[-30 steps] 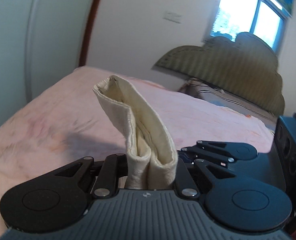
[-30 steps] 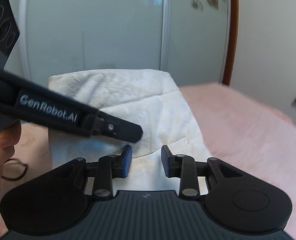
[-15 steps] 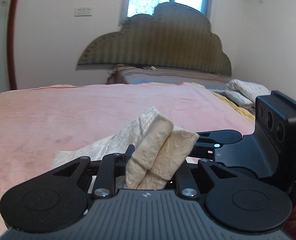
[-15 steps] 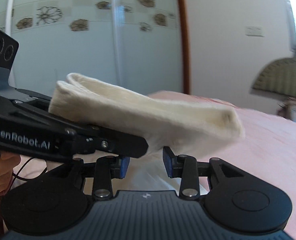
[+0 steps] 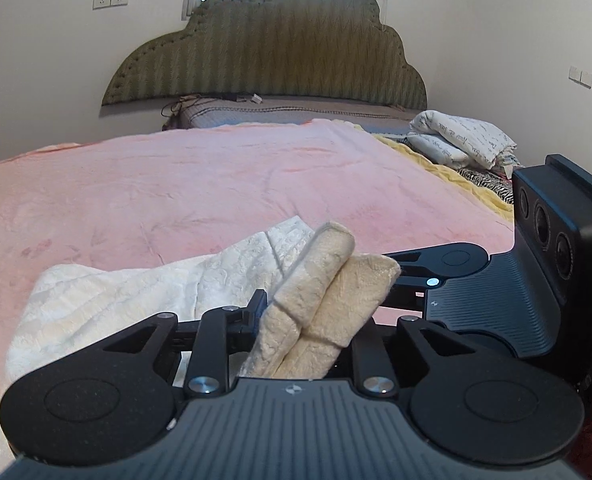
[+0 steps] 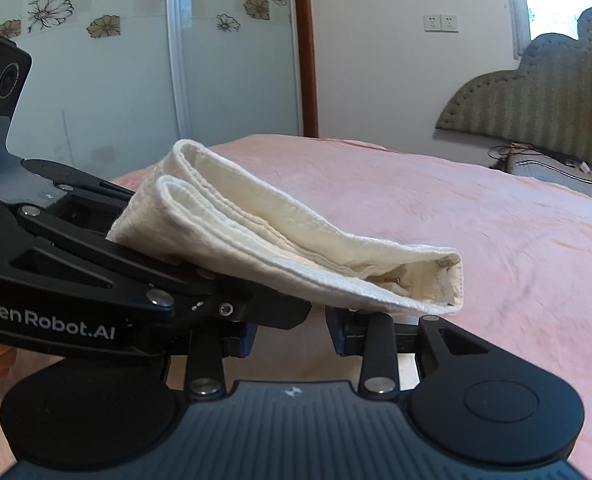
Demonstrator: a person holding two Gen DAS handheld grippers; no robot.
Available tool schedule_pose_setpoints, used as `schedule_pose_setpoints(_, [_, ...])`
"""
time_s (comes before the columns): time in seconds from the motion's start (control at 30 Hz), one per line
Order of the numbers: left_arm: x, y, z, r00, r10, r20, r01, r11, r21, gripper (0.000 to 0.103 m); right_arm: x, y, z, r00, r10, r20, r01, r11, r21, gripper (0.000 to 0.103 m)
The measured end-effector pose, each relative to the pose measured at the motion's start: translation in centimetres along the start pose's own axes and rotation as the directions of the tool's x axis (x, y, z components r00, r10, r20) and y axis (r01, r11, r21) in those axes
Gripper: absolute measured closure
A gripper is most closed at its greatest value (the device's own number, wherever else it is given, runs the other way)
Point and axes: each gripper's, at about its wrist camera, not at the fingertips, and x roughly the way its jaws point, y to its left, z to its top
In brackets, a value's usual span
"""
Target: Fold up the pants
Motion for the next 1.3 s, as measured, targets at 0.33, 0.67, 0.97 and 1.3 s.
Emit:
schedule_pose_setpoints(0.33, [3.1,0.4,-2.1,0.990,-0.070,-0.126,0.064,0.997,-0.050,0.067,-3.6,-0.7,-3.1,0.970,-0.199,-0.143,0.218,0.967,0.133,0.046])
schedule_pose_setpoints(0.67, [-1.1,1.6,-1.7,0.984,-0.176,-0.028,0.176,0.984,0.005,0.038,-8.3,-0.9,-1.8,0.825,-0.560,-0.076,0.562,0.801,0.203,0.046])
schedule_pose_setpoints(0.97, [-4.8,12.9,-2.8,0.989,0.131,-0.074,-0.141,0.978,-0.154,0.039,-1.8,4.5,0.9,0.943,-0.331,-0.026,0.332,0.938,0.095,0.046])
schedule_pose_setpoints(1.3, [-5.5,12.4,-5.8,0.989,0.095,-0.112,-0.096,0.995,0.003,0.039,-0.4,6.1,-0.3,0.921,-0.330,-0.205,0.336,0.942,-0.006,0.046])
